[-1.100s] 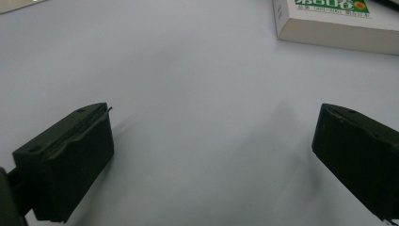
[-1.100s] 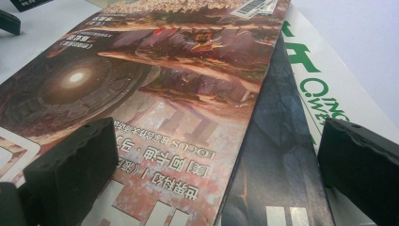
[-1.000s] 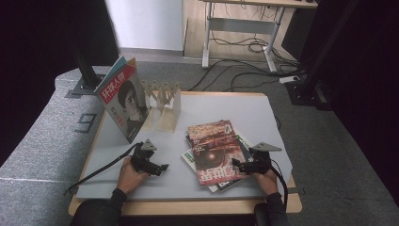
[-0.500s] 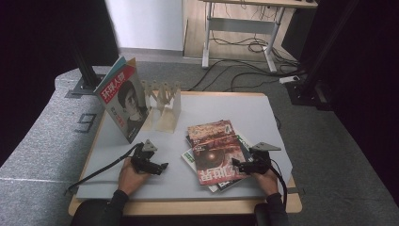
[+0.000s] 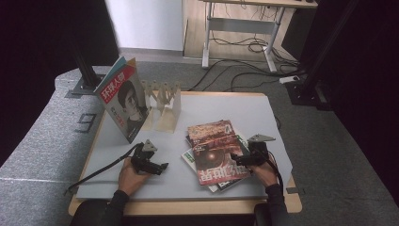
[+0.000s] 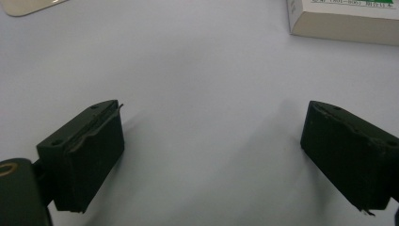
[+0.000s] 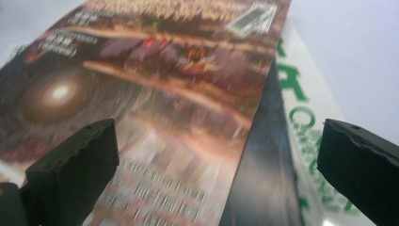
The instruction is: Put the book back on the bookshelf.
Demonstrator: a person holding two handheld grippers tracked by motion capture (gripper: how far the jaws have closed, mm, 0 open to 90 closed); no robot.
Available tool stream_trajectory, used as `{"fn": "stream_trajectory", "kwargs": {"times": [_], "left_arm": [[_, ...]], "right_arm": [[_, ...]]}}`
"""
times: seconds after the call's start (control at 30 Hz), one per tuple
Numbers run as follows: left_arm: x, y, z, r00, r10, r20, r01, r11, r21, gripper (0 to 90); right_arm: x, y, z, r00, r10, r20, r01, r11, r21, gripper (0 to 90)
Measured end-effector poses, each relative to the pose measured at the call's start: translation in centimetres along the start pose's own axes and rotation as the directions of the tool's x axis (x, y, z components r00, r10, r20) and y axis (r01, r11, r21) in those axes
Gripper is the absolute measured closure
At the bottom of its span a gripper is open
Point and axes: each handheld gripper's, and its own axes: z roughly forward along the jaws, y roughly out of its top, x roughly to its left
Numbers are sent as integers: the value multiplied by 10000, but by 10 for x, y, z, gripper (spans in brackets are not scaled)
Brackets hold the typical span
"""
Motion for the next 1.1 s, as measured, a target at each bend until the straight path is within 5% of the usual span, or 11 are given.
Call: {"fn": "stream_trajectory", "kwargs": {"times": [0.57,1.1], "left_arm": [[0,0,0,10000,-4,6,4,10000,-3,62],[0,0,0,10000,4,6,-4,10000,3,63]], "right_arm": [[-13,39,32,9989,-440,159,433,9983,397,0],[-22,66,71,9994,-94,-319,111,9985,539,0]]}}
